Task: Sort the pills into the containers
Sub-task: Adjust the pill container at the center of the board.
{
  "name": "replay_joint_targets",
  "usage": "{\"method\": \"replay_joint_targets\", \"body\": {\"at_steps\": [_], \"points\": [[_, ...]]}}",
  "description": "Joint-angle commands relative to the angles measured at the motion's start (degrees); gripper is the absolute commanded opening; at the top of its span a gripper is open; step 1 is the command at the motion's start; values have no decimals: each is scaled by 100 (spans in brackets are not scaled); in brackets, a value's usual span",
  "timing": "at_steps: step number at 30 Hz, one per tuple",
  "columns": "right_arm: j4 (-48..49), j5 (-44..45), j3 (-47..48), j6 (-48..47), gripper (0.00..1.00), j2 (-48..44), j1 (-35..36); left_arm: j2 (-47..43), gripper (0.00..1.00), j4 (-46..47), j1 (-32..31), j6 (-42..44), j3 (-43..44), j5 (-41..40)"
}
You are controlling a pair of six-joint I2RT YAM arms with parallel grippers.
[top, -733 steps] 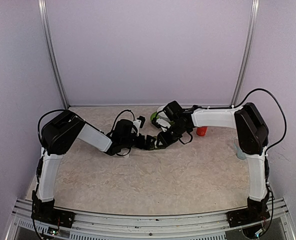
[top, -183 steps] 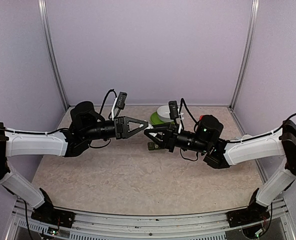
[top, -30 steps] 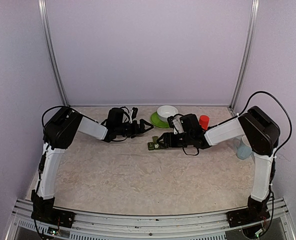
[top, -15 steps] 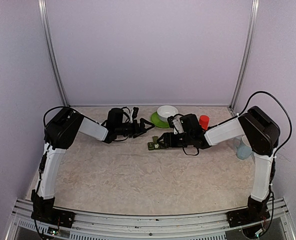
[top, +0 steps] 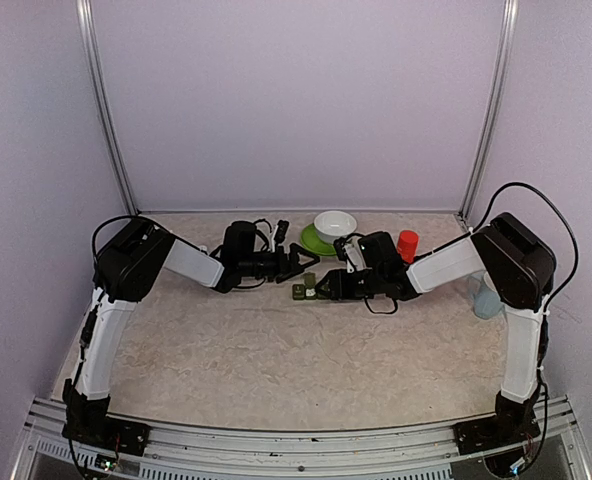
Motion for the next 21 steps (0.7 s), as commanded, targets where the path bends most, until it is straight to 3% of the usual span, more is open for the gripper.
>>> {"method": "replay_joint_targets", "body": {"at_steps": [1,21], "points": [[54,-77,-52,-42,49,117,2,156,98,47,-29,-50,-160,126],[-17,-32,229,-340,37,355,2,-192,97,238,-54,-240,-746,224]]}}
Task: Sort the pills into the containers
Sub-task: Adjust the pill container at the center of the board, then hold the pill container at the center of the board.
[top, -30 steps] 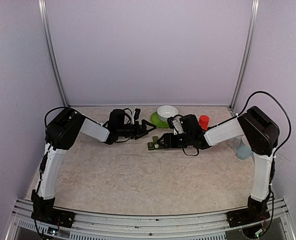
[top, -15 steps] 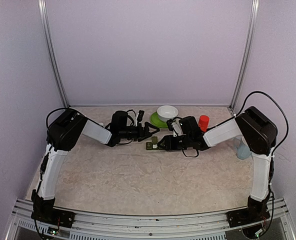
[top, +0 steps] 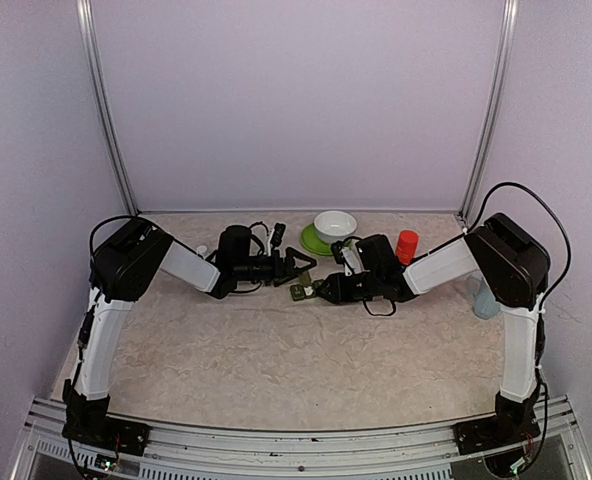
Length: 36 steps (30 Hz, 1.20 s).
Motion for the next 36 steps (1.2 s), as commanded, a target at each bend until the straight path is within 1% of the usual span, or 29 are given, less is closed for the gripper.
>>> {"method": "replay_joint_targets", "body": {"at_steps": [1,4,8,13,21,29,36], "points": [[-28,0,147,-153,37,129,2,-44,97,-231,-44,-117,-265,64],[29,-74,155,-215,37,100,2,-8,97,-187,-35,-116,-250,43],[119,-110,158,-219,41,-8,-4,34,97,-34,-12,-205,-235,78],[107,-145,244,-208,42,-58,-47,9,96,137,5,-258,-219,188],[-32,-98,425,-68,41,72,-91,-96,94,651,1,-391,-357,434],[-223,15,579,-34,37,158,-103,-167,93,763,-1,-380,-430,472],[-403,25,631,-61,36,306,-103,-169,93,784,4,-386,-386,463]]}}
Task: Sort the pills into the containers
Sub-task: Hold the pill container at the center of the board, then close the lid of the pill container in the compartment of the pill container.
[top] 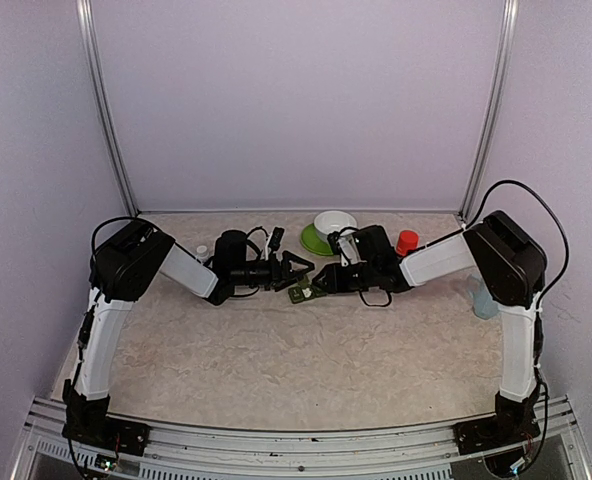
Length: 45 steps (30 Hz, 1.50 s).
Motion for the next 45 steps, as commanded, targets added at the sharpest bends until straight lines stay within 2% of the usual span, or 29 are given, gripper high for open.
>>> {"method": "replay_joint_targets", "body": {"at_steps": [1,5,12,28,45], "points": [[-197,47,104,14,36,200,-53,-155,93,80,4,-6,-21,105],[-171,50,83,11,25,224,-51,-176,92,80,1,20,1,123],[-223,106,97,23,21,290,-52,-213,90,64,3,116,-22,156],[-229,87,27,70,21,370,-27,-767,89,-260,6,598,-346,-248],[-312,147,86,58,22,321,9,-825,88,-392,-219,633,-465,220]]}}
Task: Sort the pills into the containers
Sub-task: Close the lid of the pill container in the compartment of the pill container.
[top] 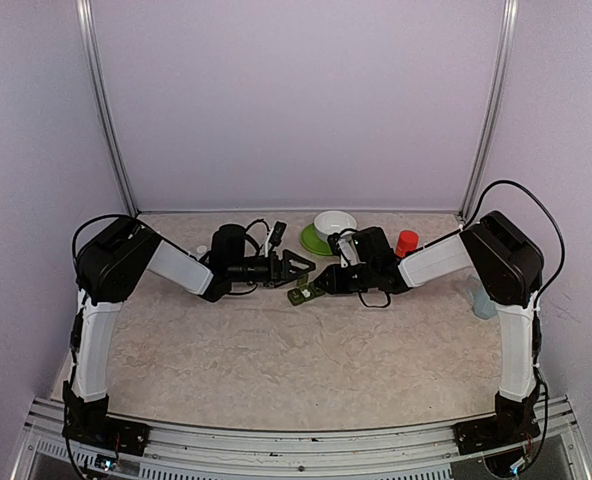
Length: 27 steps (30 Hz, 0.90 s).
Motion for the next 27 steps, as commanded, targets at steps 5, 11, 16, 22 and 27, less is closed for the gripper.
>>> {"method": "replay_joint_targets", "body": {"at_steps": [5,11,16,22,27], "points": [[-380,136,58,-7,22,145,26,-221,88,-471,-178,248,-59,140],[-416,160,64,-25,22,127,26,-166,88,-779,-221,313,-91,-6],[-460,167,91,-32,22,127,26,-144,87,-1107,-299,469,38,-22],[-525,187,133,-51,22,127,27,-112,87,-1689,-389,641,216,-143],[-539,186,150,-56,22,134,26,-150,86,-1882,-399,678,146,-289]]}}
